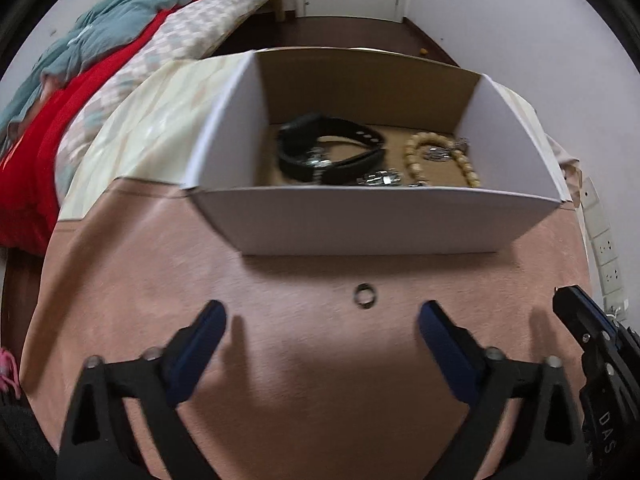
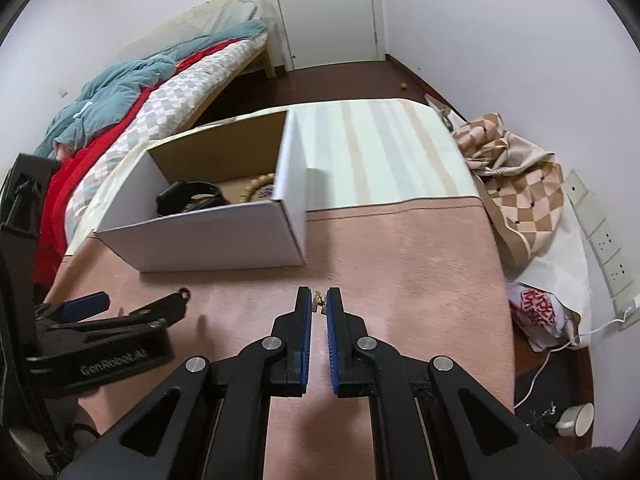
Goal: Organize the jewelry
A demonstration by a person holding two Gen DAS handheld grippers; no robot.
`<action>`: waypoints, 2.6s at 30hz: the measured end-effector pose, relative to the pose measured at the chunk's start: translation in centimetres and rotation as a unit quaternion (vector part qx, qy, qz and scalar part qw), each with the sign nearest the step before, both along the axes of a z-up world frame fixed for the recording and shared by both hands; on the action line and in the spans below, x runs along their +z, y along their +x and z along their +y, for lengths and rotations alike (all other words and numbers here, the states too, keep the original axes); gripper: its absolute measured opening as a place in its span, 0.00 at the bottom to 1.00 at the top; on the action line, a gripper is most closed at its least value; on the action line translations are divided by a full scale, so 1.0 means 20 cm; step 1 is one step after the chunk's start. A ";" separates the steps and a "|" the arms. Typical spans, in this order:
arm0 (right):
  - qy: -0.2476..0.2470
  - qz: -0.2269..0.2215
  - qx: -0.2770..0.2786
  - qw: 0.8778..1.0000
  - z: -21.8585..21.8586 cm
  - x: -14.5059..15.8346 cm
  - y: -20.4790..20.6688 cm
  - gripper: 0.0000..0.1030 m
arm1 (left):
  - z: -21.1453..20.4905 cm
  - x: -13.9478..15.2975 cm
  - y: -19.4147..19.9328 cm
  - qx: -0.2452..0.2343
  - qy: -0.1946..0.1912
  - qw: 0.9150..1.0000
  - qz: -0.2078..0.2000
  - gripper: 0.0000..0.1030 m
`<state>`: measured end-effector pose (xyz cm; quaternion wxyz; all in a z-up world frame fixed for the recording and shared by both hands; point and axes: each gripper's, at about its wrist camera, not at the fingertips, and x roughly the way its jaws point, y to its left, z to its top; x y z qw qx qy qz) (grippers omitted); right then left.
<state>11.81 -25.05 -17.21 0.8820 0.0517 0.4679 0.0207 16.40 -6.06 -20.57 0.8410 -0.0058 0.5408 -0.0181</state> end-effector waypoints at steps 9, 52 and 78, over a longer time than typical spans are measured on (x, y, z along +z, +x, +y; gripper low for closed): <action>-0.003 -0.004 -0.015 1.000 -0.05 0.00 0.00 0.07 | -0.05 -0.01 0.01 -0.011 0.012 1.000 -0.014 0.25; 0.082 -0.097 0.048 0.991 0.09 0.53 0.10 0.06 | 0.29 0.67 0.14 -0.010 -0.096 0.990 -0.107 0.09; 0.053 0.063 0.071 0.994 0.13 0.30 0.62 0.59 | 0.34 0.45 0.54 0.005 -0.041 0.999 -0.006 0.96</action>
